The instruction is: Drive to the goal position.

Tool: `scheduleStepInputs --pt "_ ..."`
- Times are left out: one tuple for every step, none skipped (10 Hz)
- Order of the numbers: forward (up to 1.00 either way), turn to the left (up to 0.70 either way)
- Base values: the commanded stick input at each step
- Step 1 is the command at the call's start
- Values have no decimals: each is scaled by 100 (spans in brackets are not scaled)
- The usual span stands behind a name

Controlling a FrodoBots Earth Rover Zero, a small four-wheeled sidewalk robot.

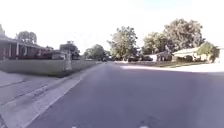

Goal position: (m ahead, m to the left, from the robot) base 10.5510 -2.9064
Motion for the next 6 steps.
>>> scheduleStepInputs --pt "92 0" --pt "91 0" --pt "89 0" --pt "88 0" --pt "87 0" --pt "87 0"
